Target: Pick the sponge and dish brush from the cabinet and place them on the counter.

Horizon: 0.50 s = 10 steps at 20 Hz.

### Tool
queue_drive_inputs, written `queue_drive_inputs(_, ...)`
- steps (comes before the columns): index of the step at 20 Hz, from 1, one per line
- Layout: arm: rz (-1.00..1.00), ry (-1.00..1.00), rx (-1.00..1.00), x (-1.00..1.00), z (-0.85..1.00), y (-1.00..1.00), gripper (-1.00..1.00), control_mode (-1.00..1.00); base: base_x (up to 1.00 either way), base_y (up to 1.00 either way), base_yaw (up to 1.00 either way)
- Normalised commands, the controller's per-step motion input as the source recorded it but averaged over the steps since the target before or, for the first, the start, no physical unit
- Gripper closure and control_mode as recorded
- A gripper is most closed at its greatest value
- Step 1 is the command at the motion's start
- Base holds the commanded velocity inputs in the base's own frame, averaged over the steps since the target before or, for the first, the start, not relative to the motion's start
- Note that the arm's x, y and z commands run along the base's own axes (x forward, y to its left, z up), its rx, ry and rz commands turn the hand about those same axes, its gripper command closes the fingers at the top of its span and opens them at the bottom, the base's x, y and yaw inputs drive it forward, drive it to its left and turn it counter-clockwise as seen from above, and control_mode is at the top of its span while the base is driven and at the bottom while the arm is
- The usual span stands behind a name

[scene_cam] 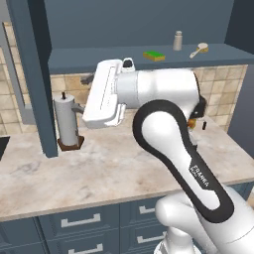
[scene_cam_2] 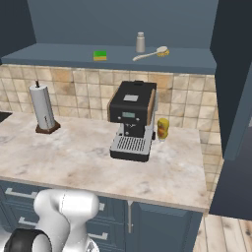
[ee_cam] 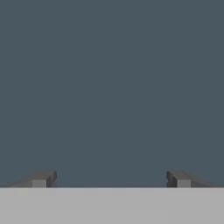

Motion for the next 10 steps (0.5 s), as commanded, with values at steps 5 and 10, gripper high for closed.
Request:
queue_drive_inputs(5, -0.21, 0.06, 0.0, 0.05, 0.07, -0.54, -1.0, -1.0, 0.0, 0.0, 0.0)
queue_drive_inputs(10, -0.25, 0.07, -0.01, 0.17, 0.08, -0.5, -1.0, -1.0, 0.0, 0.0, 0.0)
